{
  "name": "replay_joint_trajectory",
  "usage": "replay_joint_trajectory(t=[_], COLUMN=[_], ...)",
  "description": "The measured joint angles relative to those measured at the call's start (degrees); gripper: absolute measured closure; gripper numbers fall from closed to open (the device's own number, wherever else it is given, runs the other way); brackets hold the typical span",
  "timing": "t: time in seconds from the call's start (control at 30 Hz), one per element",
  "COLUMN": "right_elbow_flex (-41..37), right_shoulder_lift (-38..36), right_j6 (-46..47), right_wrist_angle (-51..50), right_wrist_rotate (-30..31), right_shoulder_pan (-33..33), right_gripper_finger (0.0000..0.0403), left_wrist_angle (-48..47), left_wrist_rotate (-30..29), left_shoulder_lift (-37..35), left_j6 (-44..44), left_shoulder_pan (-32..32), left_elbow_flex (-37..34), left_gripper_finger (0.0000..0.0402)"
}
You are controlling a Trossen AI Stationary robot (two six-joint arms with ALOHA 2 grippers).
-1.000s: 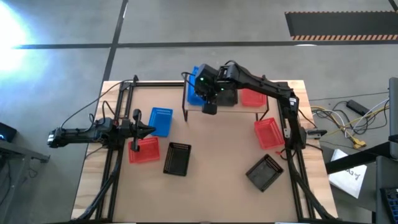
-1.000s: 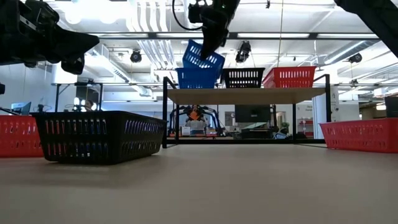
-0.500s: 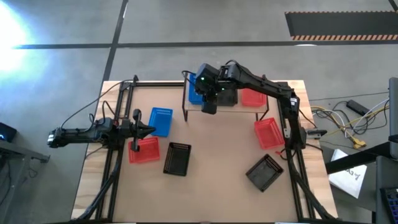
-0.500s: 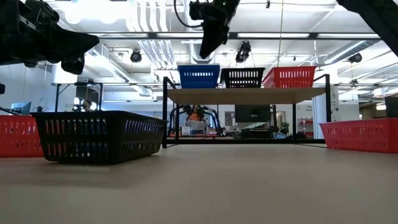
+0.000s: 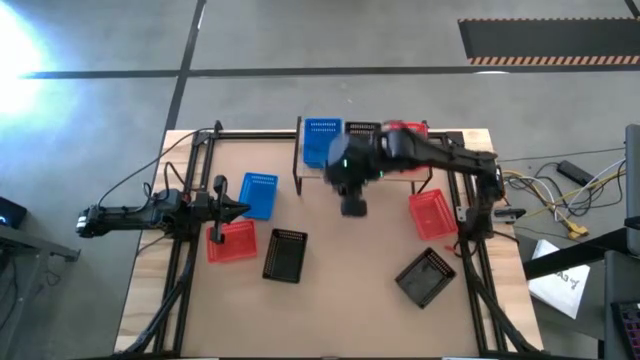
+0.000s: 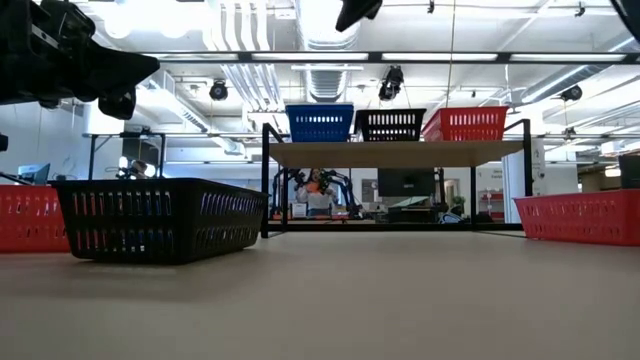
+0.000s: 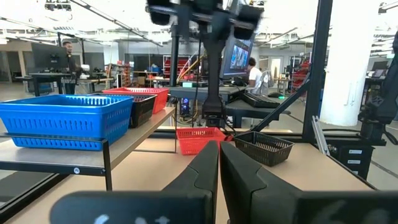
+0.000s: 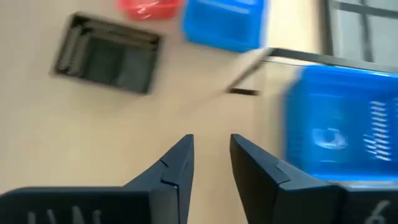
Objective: Stack baskets on shelf by color
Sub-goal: Stack the left black basket on top of the black basket on the shelf
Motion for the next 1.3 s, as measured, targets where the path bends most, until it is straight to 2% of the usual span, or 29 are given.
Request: replay_joint_trajectory(t=[0.17,0.33,0.5,0.73,0.8,0.87,0.97,1.07,1.13,1.2,1.3], right_elbow_flex=[-10.26,-26.46,-41.50,-56.27,-59.88,-64.13,-70.89,-75.09,-75.24,-72.60,-64.60], right_shoulder_lift=[-3.26,-9.17,-16.38,-24.43,-25.80,-26.39,-25.38,-21.19,-17.02,-12.55,-5.29], right_j6=[4.47,11.35,23.53,42.53,46.55,46.95,41.94,34.02,30.33,27.70,24.34], right_wrist_angle=[0.74,7.34,14.34,17.40,21.93,31.35,52.24,74.42,85.58,89.70,87.09], right_wrist_rotate=[3.73,8.90,9.25,17.42,18.12,17.90,17.83,15.21,12.62,11.31,11.70], right_shoulder_pan=[7.75,14.50,19.48,26.45,27.49,27.79,27.55,26.37,25.64,25.17,24.63], right_gripper_finger=[0.0337,0.0362,0.0377,0.0385,0.0384,0.0383,0.0378,0.0361,0.0343,0.0321,0.0286], left_wrist_angle=[-0.01,0.02,0.01,0.02,-0.01,0.02,0.02,0.02,0.02,0.00,0.05], left_wrist_rotate=[0.00,0.00,0.00,0.00,0.00,0.00,0.00,0.00,0.00,0.00,0.00], left_shoulder_lift=[0.00,0.00,0.00,-0.02,0.00,0.00,0.00,0.00,0.00,0.00,0.04], left_j6=[0.01,-0.01,0.00,-0.01,0.00,0.01,0.00,0.01,-0.01,-0.01,-0.01], left_shoulder_pan=[0.00,0.00,0.00,0.00,0.00,-0.01,0.00,0.00,0.00,0.01,-0.01], left_elbow_flex=[-0.01,0.01,-0.01,0.01,-0.01,0.01,-0.01,0.00,0.01,0.00,0.01], left_gripper_finger=[0.0402,0.0402,0.0402,0.0402,0.0402,0.0402,0.0402,0.0402,0.0402,0.0402,0.0402])
